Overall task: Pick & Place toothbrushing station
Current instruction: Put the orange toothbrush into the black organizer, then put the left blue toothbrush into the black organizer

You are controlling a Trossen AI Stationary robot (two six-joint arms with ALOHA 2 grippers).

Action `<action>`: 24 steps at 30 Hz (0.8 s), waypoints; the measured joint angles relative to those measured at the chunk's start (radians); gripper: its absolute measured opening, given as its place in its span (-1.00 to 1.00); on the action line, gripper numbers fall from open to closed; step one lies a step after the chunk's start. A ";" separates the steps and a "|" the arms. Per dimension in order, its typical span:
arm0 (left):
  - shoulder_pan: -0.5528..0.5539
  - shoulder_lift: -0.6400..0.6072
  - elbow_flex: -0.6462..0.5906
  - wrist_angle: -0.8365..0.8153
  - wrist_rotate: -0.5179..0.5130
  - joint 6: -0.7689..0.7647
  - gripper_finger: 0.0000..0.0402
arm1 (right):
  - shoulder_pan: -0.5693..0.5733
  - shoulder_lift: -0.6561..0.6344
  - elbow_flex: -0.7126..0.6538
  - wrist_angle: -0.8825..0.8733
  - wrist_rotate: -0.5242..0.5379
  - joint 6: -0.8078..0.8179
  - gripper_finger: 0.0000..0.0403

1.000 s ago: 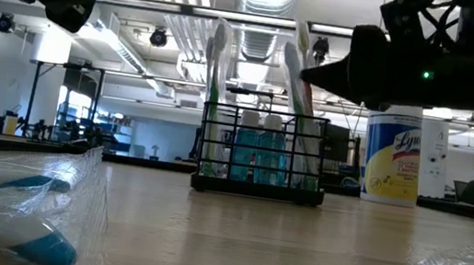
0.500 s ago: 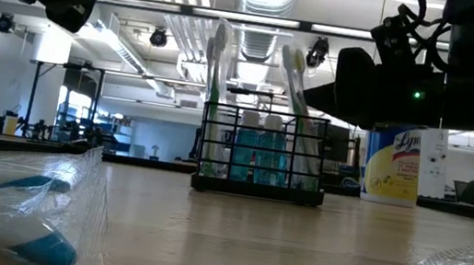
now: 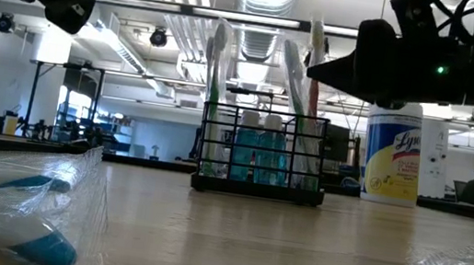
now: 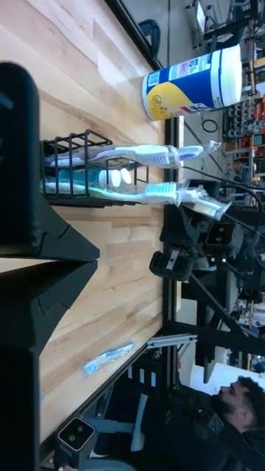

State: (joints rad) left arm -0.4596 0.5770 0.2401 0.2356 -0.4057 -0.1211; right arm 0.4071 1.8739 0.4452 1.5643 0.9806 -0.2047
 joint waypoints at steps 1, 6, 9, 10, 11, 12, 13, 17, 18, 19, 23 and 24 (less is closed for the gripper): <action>0.000 0.000 0.000 0.000 0.000 0.000 -0.92 | 0.002 -0.007 -0.001 0.000 0.008 -0.002 -0.37; 0.000 0.000 0.000 0.000 0.000 0.000 -0.92 | 0.003 -0.020 -0.003 -0.024 0.022 -0.004 -0.25; 0.000 0.000 0.000 0.000 0.000 0.000 -0.92 | 0.003 -0.020 -0.003 -0.023 0.048 -0.004 -0.21; 0.000 0.000 0.000 0.000 0.000 0.000 -0.92 | 0.003 -0.020 -0.003 -0.023 0.053 -0.004 -0.20; 0.000 0.000 0.000 0.000 0.000 0.000 -0.92 | 0.003 -0.020 -0.003 -0.022 0.064 -0.005 -0.19; 0.000 0.000 0.000 0.000 0.000 0.000 -0.92 | 0.004 -0.020 -0.001 -0.020 0.075 -0.008 -0.18; 0.000 0.000 0.000 0.000 0.000 0.000 -0.92 | 0.006 -0.022 0.001 -0.016 0.075 -0.016 -0.18; 0.000 0.000 0.000 0.000 0.000 -0.008 -0.92 | 0.013 -0.070 0.010 -0.012 0.077 -0.082 -0.15; 0.000 0.000 0.000 0.000 0.000 -0.009 -0.92 | 0.019 -0.090 0.011 -0.013 0.078 -0.103 -0.14; 0.000 0.000 0.000 0.000 0.000 -0.008 -0.92 | 0.026 -0.112 0.013 -0.014 0.080 -0.129 -0.13; 0.000 0.000 0.000 -0.007 0.001 -0.009 -0.92 | 0.067 -0.225 0.036 -0.025 0.124 -0.273 -0.12; 0.000 0.000 0.000 -0.014 0.004 -0.009 -0.92 | 0.082 -0.253 0.045 -0.043 0.144 -0.307 -0.12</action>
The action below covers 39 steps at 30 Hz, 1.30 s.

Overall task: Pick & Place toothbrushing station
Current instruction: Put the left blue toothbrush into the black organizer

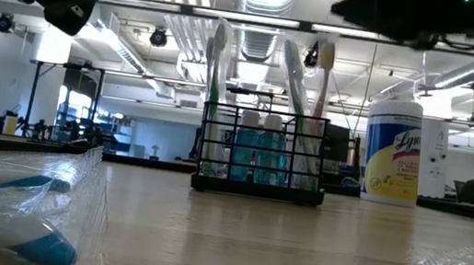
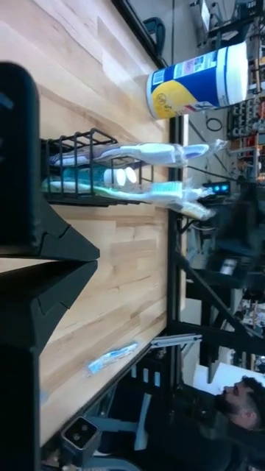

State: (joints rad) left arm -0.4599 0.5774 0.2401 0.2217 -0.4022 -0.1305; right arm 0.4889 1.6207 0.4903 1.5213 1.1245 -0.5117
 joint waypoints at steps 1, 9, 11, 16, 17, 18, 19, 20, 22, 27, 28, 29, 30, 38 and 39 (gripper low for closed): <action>0.000 0.001 0.000 -0.008 0.003 -0.001 -0.92 | 0.018 -0.032 0.010 -0.024 0.020 -0.031 -0.12; -0.001 0.028 0.000 -0.047 0.126 -0.196 -0.92 | 0.180 -0.192 0.154 -0.625 0.103 0.133 -0.16; -0.014 0.059 0.003 -0.047 0.181 -0.252 -0.92 | 0.207 -0.201 0.198 -0.833 0.086 0.286 -0.20; -0.105 0.216 0.046 -0.050 0.192 -0.340 -0.92 | 0.228 -0.193 0.300 -1.270 -0.159 0.654 -0.29; -0.125 0.250 0.063 -0.049 0.185 -0.348 -0.92 | 0.226 -0.184 0.314 -1.314 -0.207 0.698 -0.30; -0.144 0.285 0.082 -0.048 0.180 -0.357 -0.92 | 0.223 -0.171 0.326 -1.345 -0.241 0.730 -0.32; -0.160 0.318 0.102 -0.048 0.174 -0.362 -0.92 | 0.219 -0.151 0.339 -1.356 -0.265 0.743 -0.33; -0.174 0.348 0.122 -0.048 0.168 -0.362 -0.92 | 0.215 -0.129 0.352 -1.355 -0.281 0.743 -0.34; -0.197 0.402 0.171 -0.069 0.138 -0.361 -0.92 | 0.208 -0.085 0.378 -1.362 -0.292 0.721 -0.36; -0.218 0.430 0.301 -0.208 -0.060 -0.372 -0.92 | 0.130 0.051 0.502 -1.373 -0.436 0.672 -0.39; -0.217 0.417 0.320 -0.234 -0.080 -0.358 -0.92 | 0.104 0.078 0.537 -1.381 -0.508 0.671 -0.39; -0.217 0.403 0.337 -0.254 -0.097 -0.337 -0.92 | 0.079 0.104 0.572 -1.398 -0.583 0.670 -0.38; -0.218 0.386 0.354 -0.264 -0.112 -0.314 -0.92 | 0.055 0.132 0.610 -1.418 -0.652 0.664 -0.38; -0.222 0.194 0.397 -0.275 -0.225 -0.213 -0.92 | -0.063 0.391 0.974 -1.696 -1.008 0.534 -0.31; -0.223 0.172 0.395 -0.279 -0.225 -0.203 -0.92 | -0.070 0.427 1.026 -1.731 -1.036 0.520 -0.30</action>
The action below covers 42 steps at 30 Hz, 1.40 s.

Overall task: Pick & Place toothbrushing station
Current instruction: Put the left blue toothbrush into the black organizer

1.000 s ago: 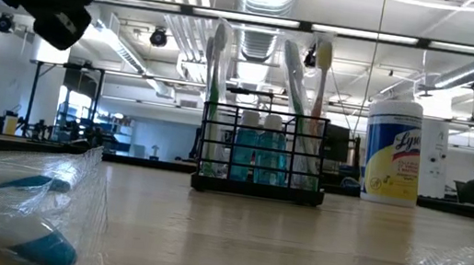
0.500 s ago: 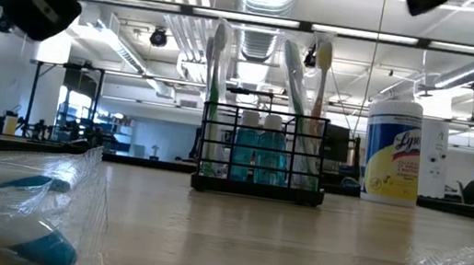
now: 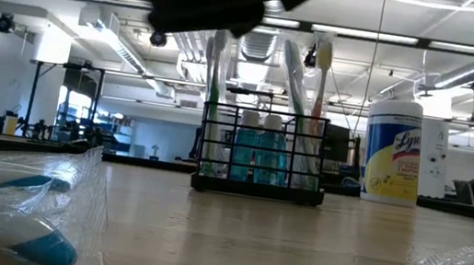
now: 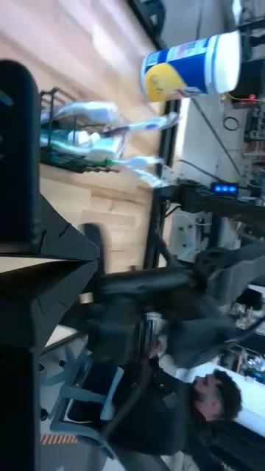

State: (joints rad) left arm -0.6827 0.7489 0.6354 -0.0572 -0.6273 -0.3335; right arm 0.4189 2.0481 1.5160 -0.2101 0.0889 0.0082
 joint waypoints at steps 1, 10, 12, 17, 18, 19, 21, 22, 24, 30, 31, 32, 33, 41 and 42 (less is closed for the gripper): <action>0.000 -0.019 0.000 -0.012 0.000 0.009 -0.92 | -0.005 0.037 0.052 -0.038 -0.023 -0.017 -0.29; 0.000 -0.094 -0.002 -0.093 -0.023 -0.008 -0.92 | -0.012 0.338 0.486 -0.364 -0.067 -0.063 -0.26; 0.000 -0.090 -0.003 -0.102 -0.023 -0.009 -0.92 | -0.018 0.383 0.562 -0.440 -0.113 -0.051 -0.26; 0.000 -0.080 -0.003 -0.107 -0.024 -0.022 -0.92 | -0.021 0.444 0.686 -0.590 -0.151 0.006 -0.24; 0.000 -0.077 -0.003 -0.111 -0.024 -0.022 -0.92 | -0.020 0.449 0.692 -0.599 -0.151 0.007 -0.24; 0.000 -0.073 -0.003 -0.111 -0.025 -0.023 -0.92 | -0.019 0.450 0.693 -0.604 -0.151 0.007 -0.24; 0.000 -0.068 -0.004 -0.112 -0.026 -0.020 -0.92 | -0.019 0.453 0.684 -0.612 -0.152 0.007 -0.25; 0.000 -0.063 -0.004 -0.111 -0.026 -0.020 -0.92 | -0.019 0.456 0.678 -0.614 -0.151 0.008 -0.26; 0.000 -0.058 -0.004 -0.111 -0.026 -0.019 -0.92 | -0.021 0.456 0.668 -0.621 -0.151 0.012 -0.31; 0.000 -0.045 -0.004 -0.111 -0.026 -0.017 -0.92 | -0.023 0.455 0.647 -0.620 -0.124 0.031 -0.61; 0.000 -0.043 -0.004 -0.110 -0.026 -0.014 -0.92 | -0.023 0.455 0.646 -0.620 -0.111 0.035 -0.68; 0.000 -0.042 -0.004 -0.110 -0.026 -0.010 -0.92 | -0.024 0.454 0.646 -0.618 -0.108 0.037 -0.75; 0.000 -0.042 -0.004 -0.110 -0.026 -0.009 -0.92 | -0.024 0.452 0.646 -0.618 -0.108 0.037 -0.83; 0.000 -0.041 -0.004 -0.111 -0.020 -0.010 -0.92 | -0.030 0.443 0.657 -0.622 -0.104 0.042 -0.95; 0.000 -0.041 -0.004 -0.111 -0.020 -0.010 -0.92 | -0.031 0.443 0.658 -0.627 -0.097 0.043 -0.95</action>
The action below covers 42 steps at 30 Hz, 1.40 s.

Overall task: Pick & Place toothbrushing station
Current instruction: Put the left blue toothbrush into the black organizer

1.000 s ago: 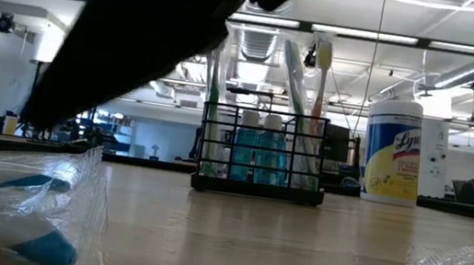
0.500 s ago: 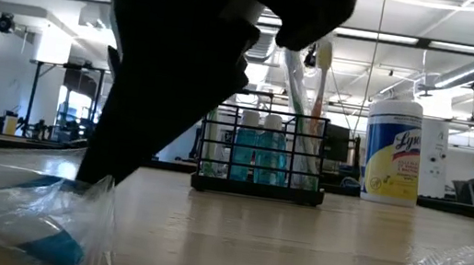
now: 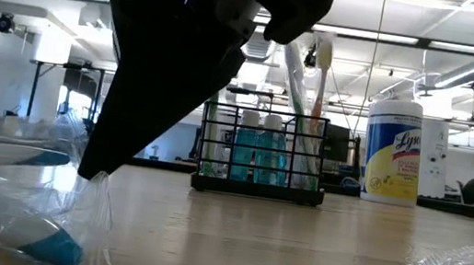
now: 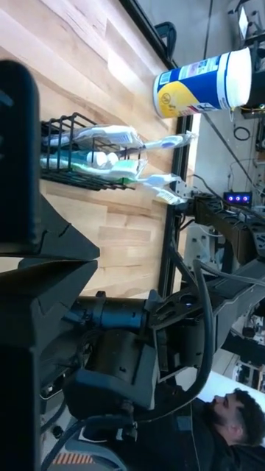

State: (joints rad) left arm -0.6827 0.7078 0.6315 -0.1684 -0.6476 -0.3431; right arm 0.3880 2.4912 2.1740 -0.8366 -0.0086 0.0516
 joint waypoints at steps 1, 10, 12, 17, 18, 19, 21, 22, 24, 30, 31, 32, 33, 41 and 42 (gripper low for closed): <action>0.000 0.000 0.000 0.000 0.000 0.000 -0.92 | -0.001 0.000 0.001 -0.002 0.015 0.005 -0.94; 0.000 0.000 0.000 0.000 0.000 -0.005 -0.92 | -0.037 -0.019 0.001 -0.170 0.099 0.085 -0.96; 0.000 0.000 0.000 -0.001 0.000 -0.006 -0.92 | -0.039 -0.033 0.001 -0.211 0.099 0.112 -0.96; -0.001 0.000 0.000 -0.012 0.000 -0.008 -0.92 | -0.036 -0.055 0.001 -0.243 0.101 0.132 -0.96; -0.001 0.000 0.000 -0.016 0.000 -0.008 -0.92 | -0.034 -0.056 0.000 -0.251 0.105 0.132 -0.96; -0.001 0.001 0.000 -0.015 0.000 -0.009 -0.92 | -0.033 -0.058 0.000 -0.260 0.106 0.130 -0.96; -0.001 0.003 0.000 -0.016 0.000 -0.010 -0.92 | -0.033 -0.066 0.000 -0.274 0.116 0.125 -0.96; -0.001 0.004 0.000 -0.015 0.000 -0.015 -0.92 | -0.032 -0.070 0.000 -0.287 0.122 0.126 -0.96; -0.001 0.004 0.000 -0.018 0.000 -0.024 -0.92 | -0.032 -0.077 0.000 -0.316 0.145 0.131 -0.93; -0.001 0.005 0.000 -0.032 0.002 -0.030 -0.92 | -0.033 -0.079 -0.001 -0.380 0.196 0.153 -0.65; -0.001 0.005 0.000 -0.034 0.002 -0.031 -0.92 | -0.033 -0.079 -0.001 -0.380 0.197 0.147 -0.59; -0.001 0.005 0.000 -0.034 0.002 -0.031 -0.92 | -0.033 -0.079 -0.001 -0.381 0.199 0.141 -0.53; -0.001 0.005 0.000 -0.035 0.002 -0.031 -0.92 | -0.033 -0.079 -0.001 -0.382 0.203 0.135 -0.47; -0.001 0.005 0.000 -0.036 0.003 -0.028 -0.92 | -0.004 -0.113 -0.001 -0.234 0.215 -0.111 -0.04; -0.001 0.005 0.000 -0.038 0.004 -0.028 -0.92 | 0.002 -0.114 -0.001 -0.203 0.211 -0.145 -0.01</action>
State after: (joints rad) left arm -0.6838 0.7128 0.6315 -0.2064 -0.6431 -0.3710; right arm 0.3904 2.3775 2.1727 -1.0394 0.2027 -0.0935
